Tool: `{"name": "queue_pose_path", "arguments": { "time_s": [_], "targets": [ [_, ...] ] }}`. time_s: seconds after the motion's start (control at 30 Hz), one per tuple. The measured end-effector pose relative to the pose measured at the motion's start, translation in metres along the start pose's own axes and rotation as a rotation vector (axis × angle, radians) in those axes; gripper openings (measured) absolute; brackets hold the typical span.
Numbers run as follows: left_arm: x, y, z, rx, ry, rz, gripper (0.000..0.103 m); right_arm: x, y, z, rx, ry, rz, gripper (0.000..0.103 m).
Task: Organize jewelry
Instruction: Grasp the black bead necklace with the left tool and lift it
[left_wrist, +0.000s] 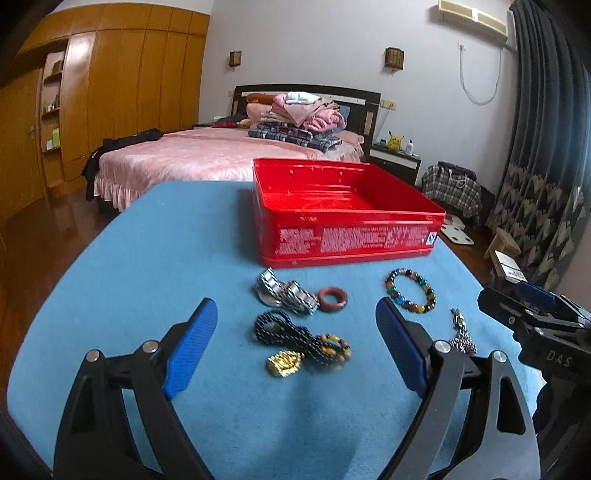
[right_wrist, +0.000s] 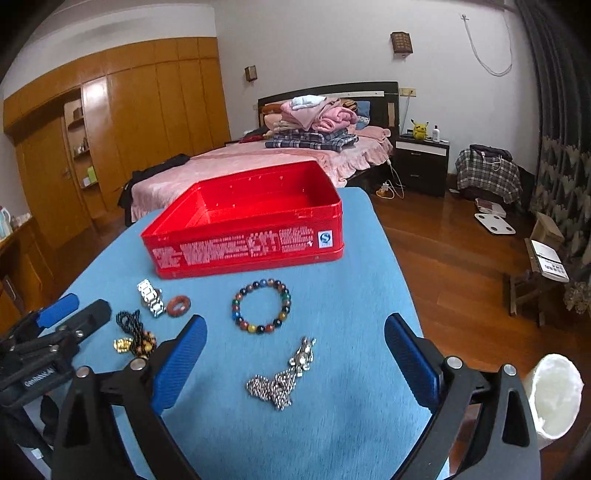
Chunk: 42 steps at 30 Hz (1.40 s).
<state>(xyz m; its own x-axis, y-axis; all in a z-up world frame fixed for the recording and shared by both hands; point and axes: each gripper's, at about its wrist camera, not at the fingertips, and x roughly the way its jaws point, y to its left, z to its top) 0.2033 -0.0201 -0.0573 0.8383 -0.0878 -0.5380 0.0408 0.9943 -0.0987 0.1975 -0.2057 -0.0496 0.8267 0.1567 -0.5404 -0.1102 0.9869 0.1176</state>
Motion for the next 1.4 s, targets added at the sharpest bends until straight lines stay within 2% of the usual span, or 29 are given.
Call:
{"name": "queue_pose_path", "arguments": {
  "time_s": [0.17,0.4,0.53,0.73,0.93,1.03,1.07,1.17,1.2,1.3,1.4],
  "targets": [
    [0.009,-0.004,-0.003,-0.005,0.022,0.015,0.084,-0.001,-0.003,-0.003,0.002,-0.003,0.002,0.095],
    [0.03,-0.006,-0.006,-0.026,0.093,0.033,0.074,-0.001,-0.006,-0.006,0.006,-0.009,0.01,0.095],
    [0.04,-0.002,-0.007,-0.057,0.139,0.021,0.063,0.0,-0.009,-0.007,0.002,-0.009,0.008,0.095],
    [0.048,-0.002,-0.007,-0.088,0.177,0.01,0.061,-0.002,-0.015,-0.008,0.012,-0.015,0.01,0.095],
    [0.055,-0.006,-0.007,-0.096,0.202,-0.026,0.038,-0.002,-0.015,-0.007,0.015,-0.014,0.01,0.095],
    [0.057,-0.012,-0.007,-0.069,0.209,-0.08,0.026,-0.002,-0.016,-0.008,0.018,-0.014,0.009,0.095],
    [0.056,-0.013,-0.007,-0.062,0.204,-0.114,0.026,-0.002,-0.017,-0.008,0.018,-0.013,0.009,0.095],
    [0.052,-0.019,-0.006,-0.038,0.187,-0.148,0.027,-0.002,-0.017,-0.008,0.018,-0.014,0.01,0.095],
    [0.051,-0.019,-0.006,-0.04,0.187,-0.15,0.03,-0.002,-0.017,-0.008,0.019,-0.014,0.009,0.095],
    [0.049,-0.018,-0.009,-0.047,0.193,-0.13,0.051,-0.002,-0.017,-0.008,0.018,-0.014,0.01,0.095],
    [0.049,-0.019,-0.011,-0.048,0.202,-0.128,0.052,-0.002,-0.017,-0.009,0.015,-0.014,0.011,0.095]
  ]
}}
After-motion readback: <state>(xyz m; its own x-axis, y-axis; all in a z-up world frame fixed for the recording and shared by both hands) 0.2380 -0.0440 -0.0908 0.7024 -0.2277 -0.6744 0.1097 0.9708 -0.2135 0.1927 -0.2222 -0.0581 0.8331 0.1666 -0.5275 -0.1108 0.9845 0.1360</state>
